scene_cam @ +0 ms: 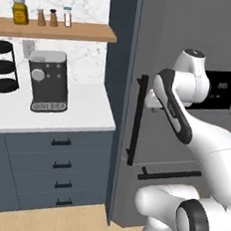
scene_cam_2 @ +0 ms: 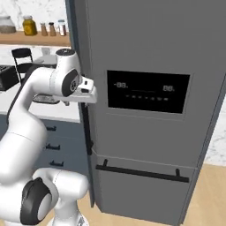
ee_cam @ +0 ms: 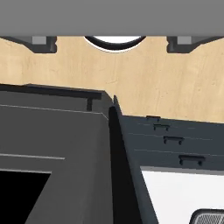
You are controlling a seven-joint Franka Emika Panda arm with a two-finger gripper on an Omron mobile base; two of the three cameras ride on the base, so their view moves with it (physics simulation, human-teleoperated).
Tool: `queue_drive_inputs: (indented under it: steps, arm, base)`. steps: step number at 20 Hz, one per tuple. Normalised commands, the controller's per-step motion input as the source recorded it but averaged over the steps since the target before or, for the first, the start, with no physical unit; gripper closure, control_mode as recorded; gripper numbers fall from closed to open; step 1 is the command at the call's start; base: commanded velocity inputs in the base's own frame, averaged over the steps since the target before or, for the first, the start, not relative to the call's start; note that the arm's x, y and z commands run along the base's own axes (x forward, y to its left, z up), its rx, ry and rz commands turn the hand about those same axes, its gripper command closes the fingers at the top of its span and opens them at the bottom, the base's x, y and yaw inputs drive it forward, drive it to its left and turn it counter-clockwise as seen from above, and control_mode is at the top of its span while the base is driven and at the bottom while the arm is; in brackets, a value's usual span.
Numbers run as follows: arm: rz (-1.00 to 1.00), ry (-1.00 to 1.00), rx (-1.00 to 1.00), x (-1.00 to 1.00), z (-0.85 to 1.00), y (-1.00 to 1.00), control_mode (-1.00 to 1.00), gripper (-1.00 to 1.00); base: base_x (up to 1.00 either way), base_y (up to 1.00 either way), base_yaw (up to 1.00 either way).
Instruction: Navigate to the fridge.
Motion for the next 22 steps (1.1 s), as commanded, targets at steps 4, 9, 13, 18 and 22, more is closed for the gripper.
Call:
queue_drive_inputs:
  steps: [4,9,13,18,22]
  arm:
    - [0.0,0.0,0.0,0.0,0.0,0.0,1.0,-1.0]
    - [0.0,0.0,0.0,0.0,0.0,0.0,1.0,-1.0]
    - [0.0,0.0,0.0,0.0,0.0,0.0,1.0,-1.0]
    - [0.0,0.0,0.0,0.0,0.0,0.0,1.0,-1.0]
    - [0.0,0.0,0.0,0.0,0.0,0.0,1.0,-1.0]
  base:
    - [0.15,-0.83,0.16]
    - [0.29,-0.74,0.07]
    - [0.46,-0.23,0.03]
    - [0.42,-0.15,0.01]
    - [0.34,-0.25,0.0]
